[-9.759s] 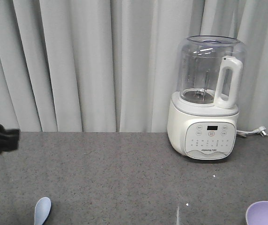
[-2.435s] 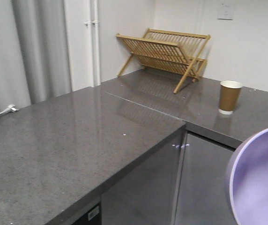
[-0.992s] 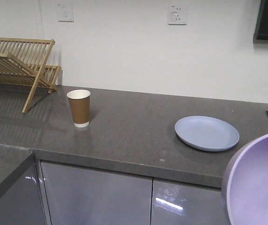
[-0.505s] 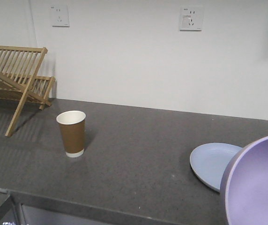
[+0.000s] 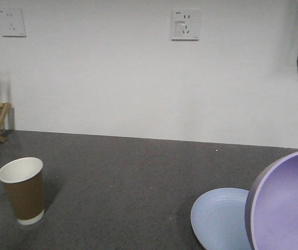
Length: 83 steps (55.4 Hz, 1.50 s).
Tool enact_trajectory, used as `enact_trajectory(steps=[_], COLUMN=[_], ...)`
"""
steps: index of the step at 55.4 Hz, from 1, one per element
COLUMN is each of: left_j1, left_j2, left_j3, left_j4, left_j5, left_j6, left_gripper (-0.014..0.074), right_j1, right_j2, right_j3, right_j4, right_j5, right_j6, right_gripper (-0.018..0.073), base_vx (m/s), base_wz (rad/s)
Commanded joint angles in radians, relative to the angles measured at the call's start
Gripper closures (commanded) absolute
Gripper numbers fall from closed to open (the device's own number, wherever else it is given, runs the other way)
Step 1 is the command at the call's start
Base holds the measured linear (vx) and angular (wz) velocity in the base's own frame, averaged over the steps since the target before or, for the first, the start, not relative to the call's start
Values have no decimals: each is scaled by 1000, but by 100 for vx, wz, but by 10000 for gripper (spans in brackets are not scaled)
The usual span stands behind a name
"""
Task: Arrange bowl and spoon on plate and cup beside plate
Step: 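Drive the base to the counter with the cup and blue plate, then lower the lavender bowl onto the blue plate and open the right gripper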
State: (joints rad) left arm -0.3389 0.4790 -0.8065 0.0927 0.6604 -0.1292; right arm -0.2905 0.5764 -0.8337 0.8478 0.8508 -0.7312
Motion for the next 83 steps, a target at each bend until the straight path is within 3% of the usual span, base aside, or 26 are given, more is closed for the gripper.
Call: enact_trajectory(steps=[1, 76, 83], left_j1=[-6, -6, -6], left_j2=[7, 7, 7], left_j3=[-26, -26, -26], left_j4=[1, 1, -8], left_j5=[-78, -78, -78], left_j6=[-3, -5, -5], left_gripper=[603, 603, 603], right_j1=[-6, -6, -5], right_j2=[5, 5, 5], right_j3=[-27, -27, -27], right_j4=[48, 48, 84], right_j5=[-56, -54, -51], right_j6=[-1, 1, 15], right_gripper=[568, 568, 568], base_vx=[26, 6, 0], base_wz=[-30, -6, 0])
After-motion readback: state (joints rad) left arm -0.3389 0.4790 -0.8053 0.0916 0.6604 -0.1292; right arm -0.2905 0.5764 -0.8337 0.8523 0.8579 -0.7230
